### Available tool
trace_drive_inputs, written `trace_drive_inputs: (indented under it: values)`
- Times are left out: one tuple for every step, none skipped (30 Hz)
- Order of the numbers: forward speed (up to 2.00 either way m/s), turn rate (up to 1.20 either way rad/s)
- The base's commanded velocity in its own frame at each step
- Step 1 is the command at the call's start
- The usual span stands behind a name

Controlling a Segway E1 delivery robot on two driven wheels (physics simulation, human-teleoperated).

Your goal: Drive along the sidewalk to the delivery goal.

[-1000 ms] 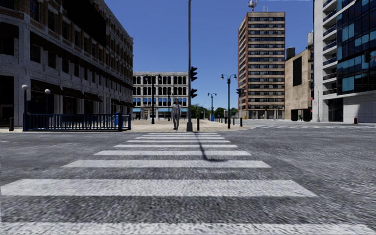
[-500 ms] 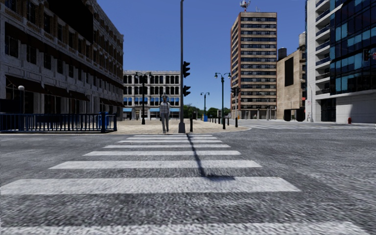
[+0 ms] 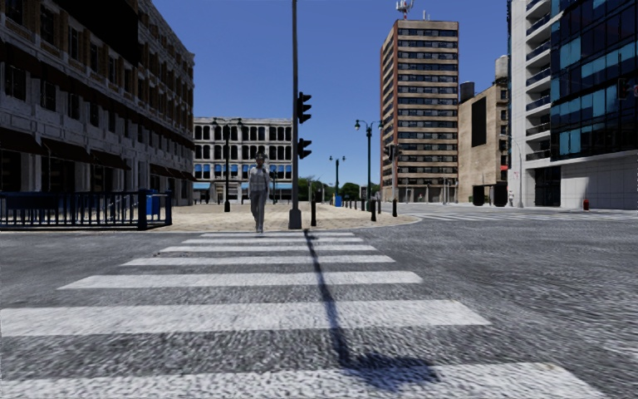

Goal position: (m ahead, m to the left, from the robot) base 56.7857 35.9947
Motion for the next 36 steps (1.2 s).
trace_drive_inputs:
  values:
    - [2.00,0.00]
    - [2.00,0.00]
    - [2.00,0.00]
    - [2.00,0.00]
    - [2.00,0.00]
    - [2.00,0.00]
    - [2.00,0.00]
    - [2.00,0.00]
    - [2.00,0.00]
    - [2.00,0.00]
    - [2.00,0.00]
    - [2.00,0.00]
    - [2.00,0.00]
    - [2.00,0.00]
    - [2.00,0.00]
    - [2.00,0.00]
    - [2.00,0.00]
    - [2.00,0.00]
    - [2.00,0.00]
    - [2.00,0.00]
    - [2.00,0.00]
    - [2.00,0.00]
    - [2.00,0.00]
    - [2.00,0.00]
    - [2.00,0.00]
    - [2.00,0.00]
    - [2.00,0.00]
    - [2.00,0.00]
    - [2.00,0.00]
    - [2.00,0.00]
    - [2.00,0.00]
    - [2.00,0.00]
    - [2.00,0.00]
    - [2.00,0.00]
    - [2.00,0.00]
    - [2.00,0.00]
